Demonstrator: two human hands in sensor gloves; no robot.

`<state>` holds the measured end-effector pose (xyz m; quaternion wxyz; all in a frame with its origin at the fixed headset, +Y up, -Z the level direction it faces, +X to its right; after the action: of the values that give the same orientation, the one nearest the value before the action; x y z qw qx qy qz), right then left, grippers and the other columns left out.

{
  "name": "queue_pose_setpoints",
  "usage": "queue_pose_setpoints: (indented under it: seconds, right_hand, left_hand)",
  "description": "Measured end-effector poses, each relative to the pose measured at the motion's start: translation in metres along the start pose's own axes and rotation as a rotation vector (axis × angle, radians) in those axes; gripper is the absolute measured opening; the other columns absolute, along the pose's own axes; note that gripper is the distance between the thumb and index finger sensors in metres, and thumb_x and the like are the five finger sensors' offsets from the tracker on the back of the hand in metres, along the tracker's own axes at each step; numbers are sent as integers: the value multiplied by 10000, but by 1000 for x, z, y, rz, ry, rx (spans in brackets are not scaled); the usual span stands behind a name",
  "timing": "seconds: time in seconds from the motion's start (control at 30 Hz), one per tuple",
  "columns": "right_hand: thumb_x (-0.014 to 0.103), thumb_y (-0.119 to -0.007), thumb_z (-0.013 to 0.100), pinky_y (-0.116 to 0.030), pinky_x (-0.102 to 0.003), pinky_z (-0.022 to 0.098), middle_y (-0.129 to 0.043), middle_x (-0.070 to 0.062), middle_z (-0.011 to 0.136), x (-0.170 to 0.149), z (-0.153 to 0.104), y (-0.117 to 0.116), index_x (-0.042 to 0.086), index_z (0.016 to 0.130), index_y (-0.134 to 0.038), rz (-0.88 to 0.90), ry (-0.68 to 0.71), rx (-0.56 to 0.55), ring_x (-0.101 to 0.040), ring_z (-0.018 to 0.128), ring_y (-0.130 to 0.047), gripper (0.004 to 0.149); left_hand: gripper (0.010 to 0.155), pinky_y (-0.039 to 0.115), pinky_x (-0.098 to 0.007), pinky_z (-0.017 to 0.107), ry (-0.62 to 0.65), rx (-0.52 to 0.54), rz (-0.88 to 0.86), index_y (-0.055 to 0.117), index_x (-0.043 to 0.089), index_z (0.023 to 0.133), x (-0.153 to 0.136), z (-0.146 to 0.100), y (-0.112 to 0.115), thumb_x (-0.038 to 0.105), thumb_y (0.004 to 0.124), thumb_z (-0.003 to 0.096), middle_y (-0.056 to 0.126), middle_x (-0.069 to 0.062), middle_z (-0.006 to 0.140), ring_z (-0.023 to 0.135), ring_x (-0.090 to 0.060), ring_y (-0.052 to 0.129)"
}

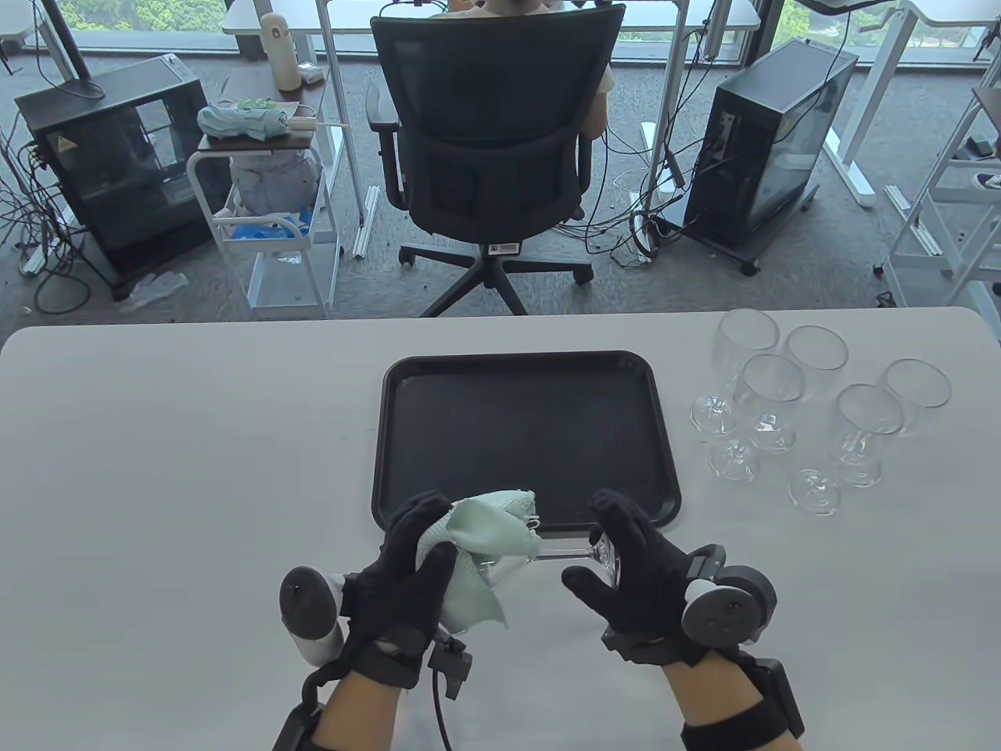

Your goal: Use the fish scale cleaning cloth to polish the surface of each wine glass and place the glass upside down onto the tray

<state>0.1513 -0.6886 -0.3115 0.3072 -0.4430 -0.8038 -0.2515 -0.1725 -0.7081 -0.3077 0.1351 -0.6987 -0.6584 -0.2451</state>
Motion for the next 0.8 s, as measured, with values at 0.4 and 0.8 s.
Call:
queue_pose_setpoints:
  seconds: [0.4,0.8]
  right_hand:
    - [631,-844,430,-881,-436,411,-510,-162,1058,2,-2,-1,294,1052,-201,-131,100,41,-354,643,-893,956]
    - [635,-796,461,-862,-448,369,-523,-204,1054,-15,-4,-10,257,1071,-230,108,-194,147,-383,603,-887,915]
  left_hand:
    - [642,818,-570,504,-35,11,-25,621,334,1042,-5,0,-1,680,755,519,529,-70,1136,971,-394,632]
    - [636,818,-572,506,34,24,93,633,337,1035,0,1,-3,678,750,511,549,-66,1133,970,-389,647]
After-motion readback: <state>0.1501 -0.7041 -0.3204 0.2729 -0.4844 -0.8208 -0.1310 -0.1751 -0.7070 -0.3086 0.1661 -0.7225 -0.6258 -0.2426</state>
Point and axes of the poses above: the tracker on the back of each hand, its own x axis roughly to the thumb side, its own z axis roughly from the wrist to the fingertips, y = z × x, the point moved 1 cm from there along z, roughly from the wrist to the fingertips
